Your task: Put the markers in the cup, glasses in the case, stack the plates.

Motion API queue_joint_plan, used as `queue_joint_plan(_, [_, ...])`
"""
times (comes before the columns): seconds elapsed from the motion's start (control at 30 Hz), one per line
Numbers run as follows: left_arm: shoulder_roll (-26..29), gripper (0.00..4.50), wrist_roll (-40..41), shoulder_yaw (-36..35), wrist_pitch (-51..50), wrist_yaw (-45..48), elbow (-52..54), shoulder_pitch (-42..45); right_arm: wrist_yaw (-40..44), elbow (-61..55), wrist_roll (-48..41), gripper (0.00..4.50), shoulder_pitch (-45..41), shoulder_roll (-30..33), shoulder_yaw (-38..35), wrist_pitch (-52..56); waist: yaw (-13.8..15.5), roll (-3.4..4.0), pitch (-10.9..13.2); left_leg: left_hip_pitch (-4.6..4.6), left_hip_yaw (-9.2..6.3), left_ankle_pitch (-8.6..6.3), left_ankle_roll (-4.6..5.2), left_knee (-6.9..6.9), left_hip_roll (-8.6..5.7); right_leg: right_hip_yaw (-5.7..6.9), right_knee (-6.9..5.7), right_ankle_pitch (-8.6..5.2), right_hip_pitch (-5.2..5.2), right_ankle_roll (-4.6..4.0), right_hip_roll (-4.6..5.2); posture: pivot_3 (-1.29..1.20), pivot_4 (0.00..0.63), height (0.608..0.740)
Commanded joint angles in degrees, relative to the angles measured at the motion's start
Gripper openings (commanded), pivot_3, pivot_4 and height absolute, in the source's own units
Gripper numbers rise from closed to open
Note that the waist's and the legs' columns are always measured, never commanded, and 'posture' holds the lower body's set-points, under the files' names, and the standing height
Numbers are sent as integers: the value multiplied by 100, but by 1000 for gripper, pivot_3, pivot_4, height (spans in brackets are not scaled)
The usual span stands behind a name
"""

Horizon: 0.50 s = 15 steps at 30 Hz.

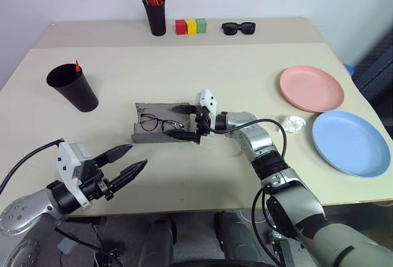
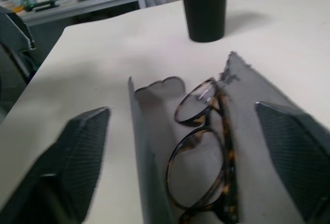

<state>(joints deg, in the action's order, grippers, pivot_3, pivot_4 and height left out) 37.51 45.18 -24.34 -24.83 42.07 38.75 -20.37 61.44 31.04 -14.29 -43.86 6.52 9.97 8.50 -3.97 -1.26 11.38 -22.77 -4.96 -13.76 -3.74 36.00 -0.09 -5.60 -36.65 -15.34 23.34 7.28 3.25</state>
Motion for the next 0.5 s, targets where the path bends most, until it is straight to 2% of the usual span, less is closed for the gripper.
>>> queue_joint_plan(0.03, [18, 2968, 93, -160, -39, -245, -51, 302, -110, -540, -297, 4474, -21, 94, -332, 218, -4, 0, 0, 1, 0, 0, 0, 0, 0, 0, -1, 0, 0, 1, 0, 0, 150, 740])
queue_joint_plan(0.13, [72, 2968, 24, -166, -139, -618, -355, 928, -320, -1145, -497, 4474, 172, 323, -603, 570, 26, -1, 0, 3, -6, 0, 0, 3, -2, 2, -15, 1, 0, 2, 0, 0, 150, 740])
queue_joint_plan(0.17, [111, 2714, 76, -179, -234, -728, -498, 1166, -409, -1393, -556, 4497, 274, 403, -676, 695, 18, -2, -1, 4, -7, 0, 0, 3, -3, 2, -23, 1, 0, 2, 0, 0, 150, 740])
queue_joint_plan(0.23, [258, 2088, 249, -191, -537, -867, -753, 1559, -549, -1915, -657, 4500, 525, 568, -771, 942, 18, -3, -2, 10, -7, 0, 0, 4, -4, 2, -33, 1, 0, 3, 0, 0, 150, 740])
queue_joint_plan(0.37, [580, 136, -172, 123, -808, -1092, -1307, 2375, -856, -2864, -758, 4500, 1096, 903, -888, 1344, -5, -2, -1, 18, -7, 0, 1, -4, -3, 2, -42, 0, 1, 6, -2, 0, 150, 740])
queue_joint_plan(0.5, [864, 20, -1007, 811, -915, -1266, -2063, 3446, -1077, -3641, -629, 4500, 1706, 1249, -768, 1501, 6, -2, -1, 20, -9, 0, 0, -2, -3, 2, -46, -1, 0, 7, -6, 0, 150, 740])
